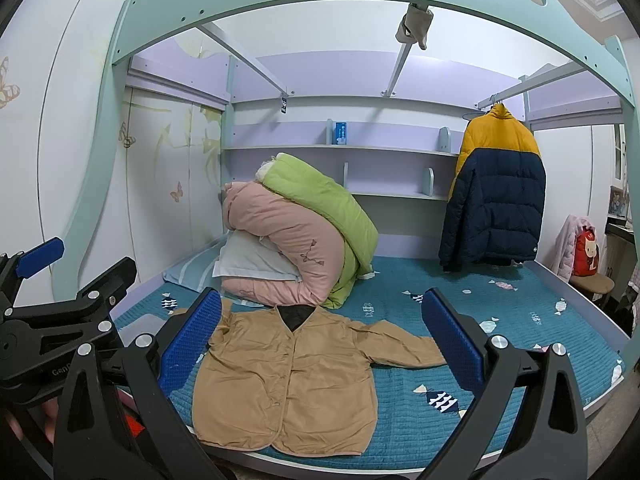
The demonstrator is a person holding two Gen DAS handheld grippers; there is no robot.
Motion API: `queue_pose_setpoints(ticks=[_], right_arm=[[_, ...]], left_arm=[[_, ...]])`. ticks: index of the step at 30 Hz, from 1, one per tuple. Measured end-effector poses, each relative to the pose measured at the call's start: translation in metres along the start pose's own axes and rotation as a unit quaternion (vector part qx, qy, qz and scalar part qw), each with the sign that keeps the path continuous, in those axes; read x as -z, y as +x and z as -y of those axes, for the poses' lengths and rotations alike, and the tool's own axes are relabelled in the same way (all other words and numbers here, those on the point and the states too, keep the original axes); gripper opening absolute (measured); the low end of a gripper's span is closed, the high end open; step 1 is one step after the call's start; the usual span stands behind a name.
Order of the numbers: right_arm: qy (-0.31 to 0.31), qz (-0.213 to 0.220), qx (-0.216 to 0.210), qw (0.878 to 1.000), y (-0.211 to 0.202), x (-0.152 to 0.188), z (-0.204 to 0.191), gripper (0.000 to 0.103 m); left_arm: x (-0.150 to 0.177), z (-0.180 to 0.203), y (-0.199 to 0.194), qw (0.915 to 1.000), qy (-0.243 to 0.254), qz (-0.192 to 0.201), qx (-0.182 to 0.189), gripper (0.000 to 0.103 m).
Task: Fold large clothes
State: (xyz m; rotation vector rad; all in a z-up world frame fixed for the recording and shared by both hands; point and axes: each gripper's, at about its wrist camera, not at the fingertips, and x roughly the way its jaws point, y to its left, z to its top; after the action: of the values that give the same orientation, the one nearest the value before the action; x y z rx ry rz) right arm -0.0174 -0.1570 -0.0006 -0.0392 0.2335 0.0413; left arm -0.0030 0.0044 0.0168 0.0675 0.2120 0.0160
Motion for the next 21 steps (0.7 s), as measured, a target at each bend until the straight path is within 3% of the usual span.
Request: queue_pose_setpoints(ticks=[21], right_arm=[[0.001,0.001,0.000,1.000,-0.0001,0.0017,0.0009,0.097]], left_arm=[[0.0000,-0.0018,-0.0039,1.0000,0.001,0.004,-0.002,0.098]])
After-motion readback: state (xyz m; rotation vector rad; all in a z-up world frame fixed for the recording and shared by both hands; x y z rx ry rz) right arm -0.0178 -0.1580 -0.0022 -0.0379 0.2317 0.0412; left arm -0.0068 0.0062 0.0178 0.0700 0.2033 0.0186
